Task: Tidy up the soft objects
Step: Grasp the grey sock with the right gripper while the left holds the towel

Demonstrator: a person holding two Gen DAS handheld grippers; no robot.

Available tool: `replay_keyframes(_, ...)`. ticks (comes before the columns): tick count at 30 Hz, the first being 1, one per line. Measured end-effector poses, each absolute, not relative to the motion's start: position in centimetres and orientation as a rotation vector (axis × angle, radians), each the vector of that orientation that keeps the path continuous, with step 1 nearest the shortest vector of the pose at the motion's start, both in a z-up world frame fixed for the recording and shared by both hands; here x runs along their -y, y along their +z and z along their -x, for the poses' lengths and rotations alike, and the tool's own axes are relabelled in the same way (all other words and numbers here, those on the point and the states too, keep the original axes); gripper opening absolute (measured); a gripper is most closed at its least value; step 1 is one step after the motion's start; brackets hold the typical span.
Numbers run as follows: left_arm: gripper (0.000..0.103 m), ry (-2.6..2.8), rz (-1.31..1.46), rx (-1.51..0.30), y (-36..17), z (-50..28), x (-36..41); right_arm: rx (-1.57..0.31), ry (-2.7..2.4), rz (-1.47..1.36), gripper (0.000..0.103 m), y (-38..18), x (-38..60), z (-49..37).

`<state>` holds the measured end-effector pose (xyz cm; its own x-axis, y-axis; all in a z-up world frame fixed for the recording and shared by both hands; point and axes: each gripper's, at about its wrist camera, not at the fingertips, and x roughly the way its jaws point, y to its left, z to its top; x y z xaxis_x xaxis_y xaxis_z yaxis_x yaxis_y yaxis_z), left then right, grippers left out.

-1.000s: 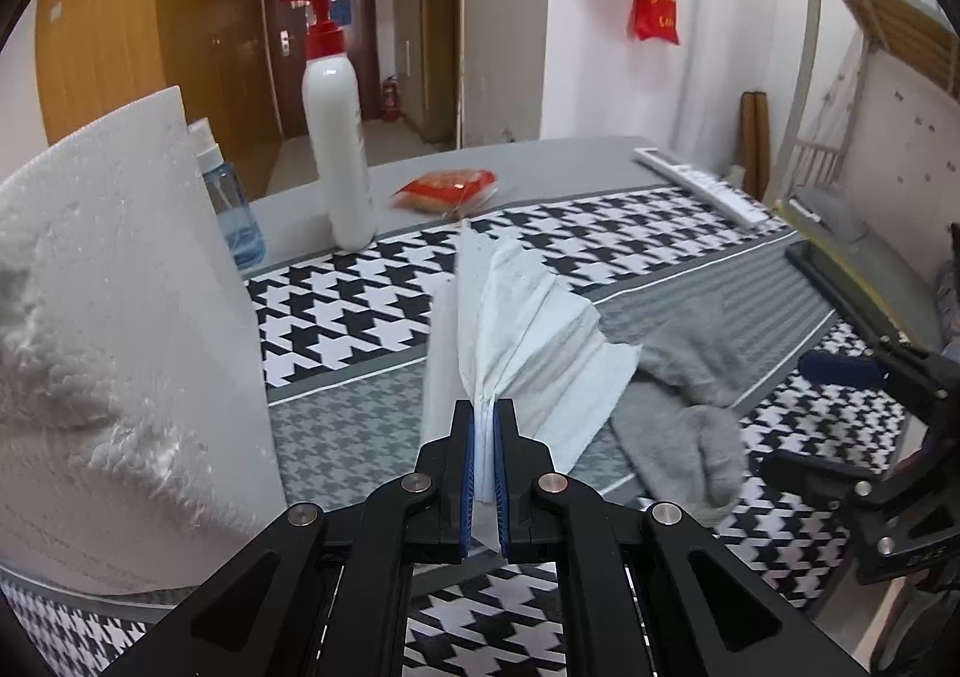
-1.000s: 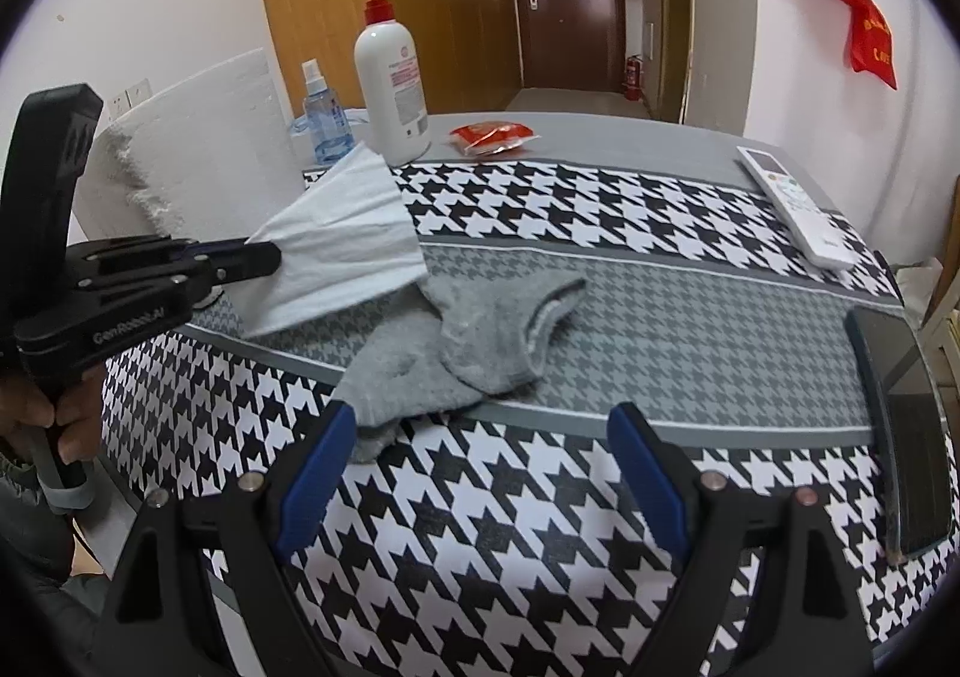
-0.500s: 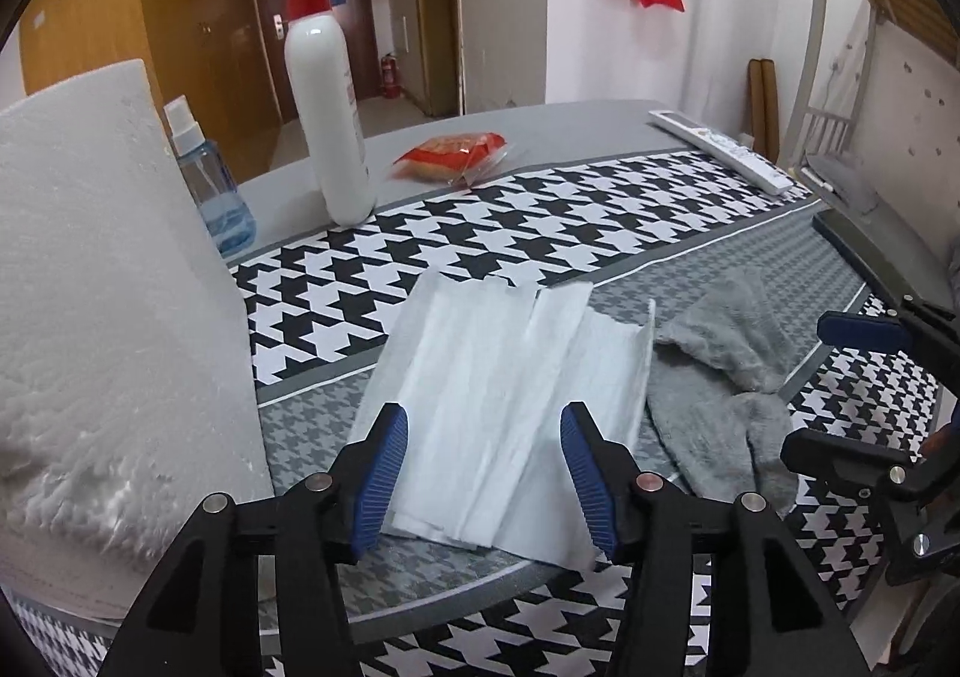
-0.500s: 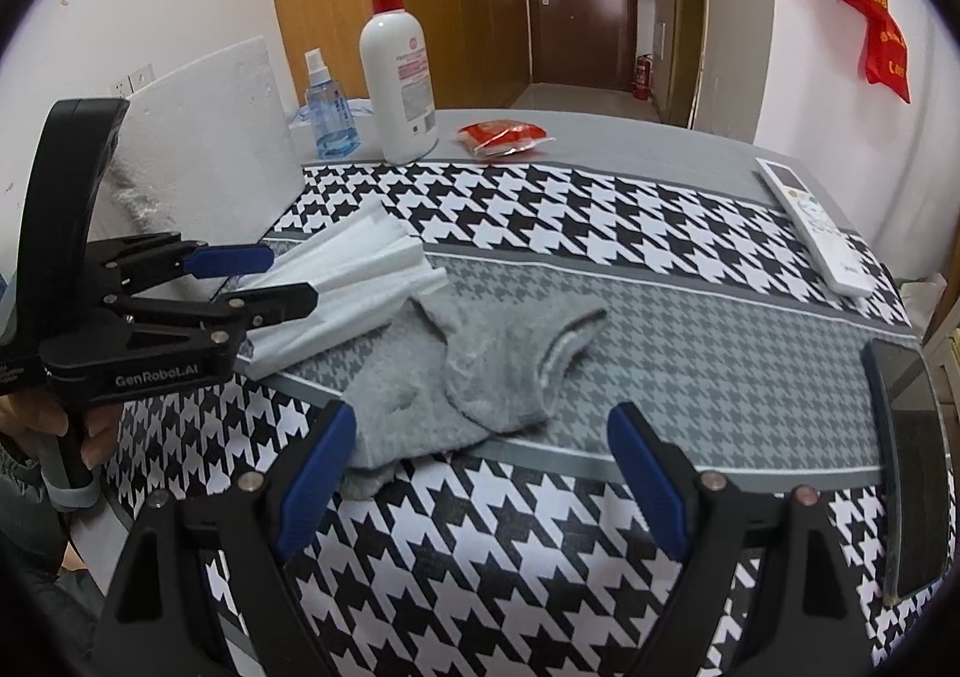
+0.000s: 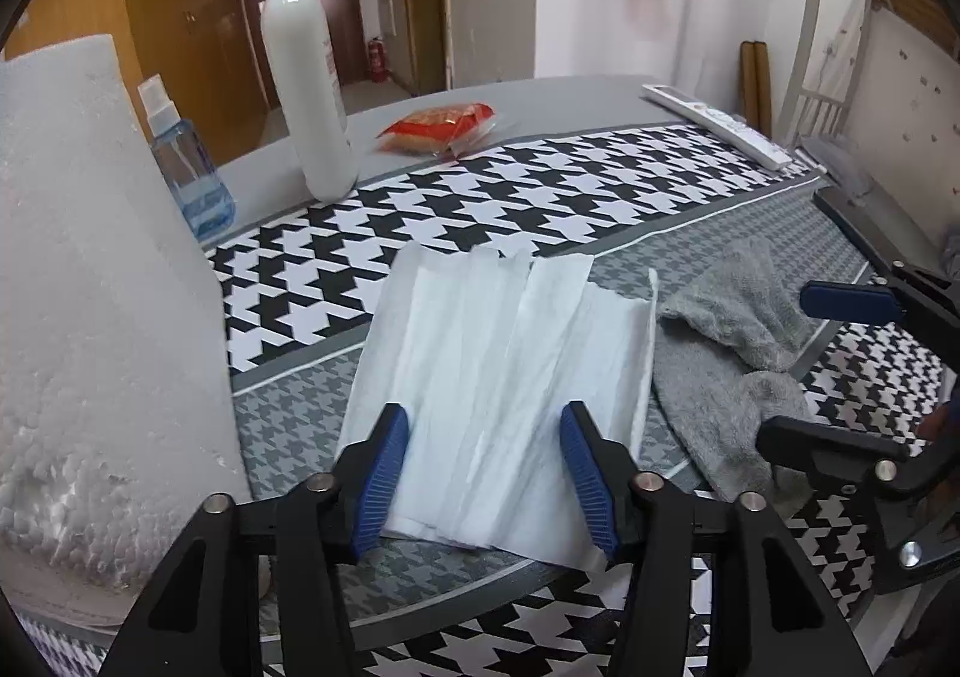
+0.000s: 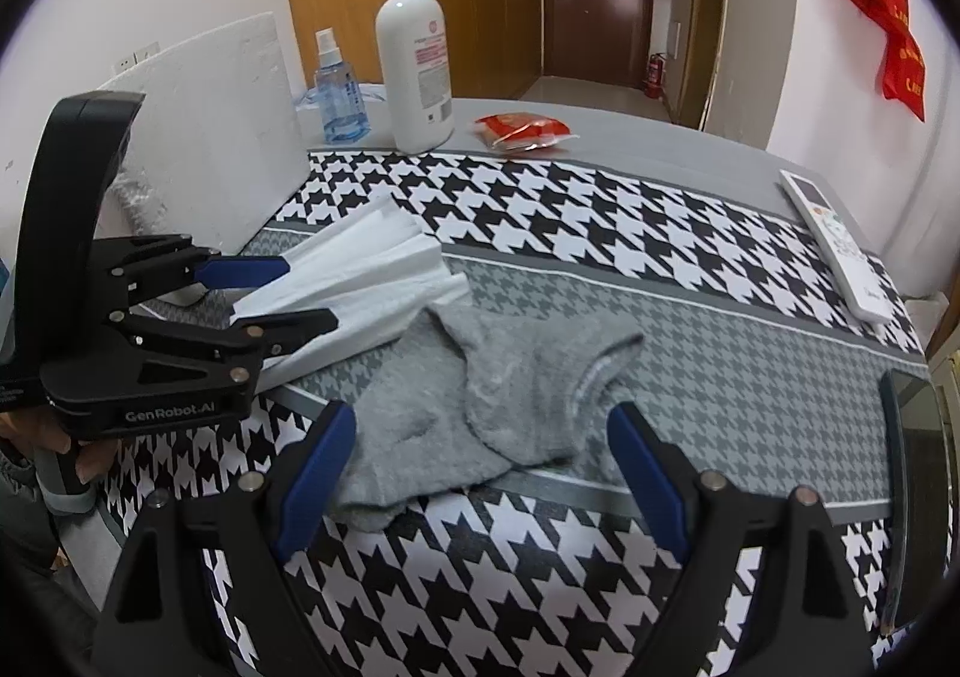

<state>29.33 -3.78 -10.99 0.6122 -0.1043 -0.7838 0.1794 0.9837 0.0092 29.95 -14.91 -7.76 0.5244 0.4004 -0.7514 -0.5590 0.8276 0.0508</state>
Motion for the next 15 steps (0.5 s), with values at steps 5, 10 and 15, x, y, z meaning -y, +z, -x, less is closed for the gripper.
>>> replay_keyframes(5, 0.024, -0.213, -0.113, -0.883, -10.9, -28.9, 4.5, -0.845, 0.584, 0.224, 0.089, -7.9, 14.3, -30.2)
replay_keyframes(10, 0.010, -0.239, -0.035, -0.876, -10.8, -29.0, 3.5, -0.850, 0.584, 0.243, 0.089, -8.2, 13.6, -30.2)
replay_keyframes(15, 0.010, -0.263, 0.000, -0.831, -10.0, -28.4, 3.2, -0.860, 0.585, 0.265, 0.089, -8.7, 13.0, -30.2)
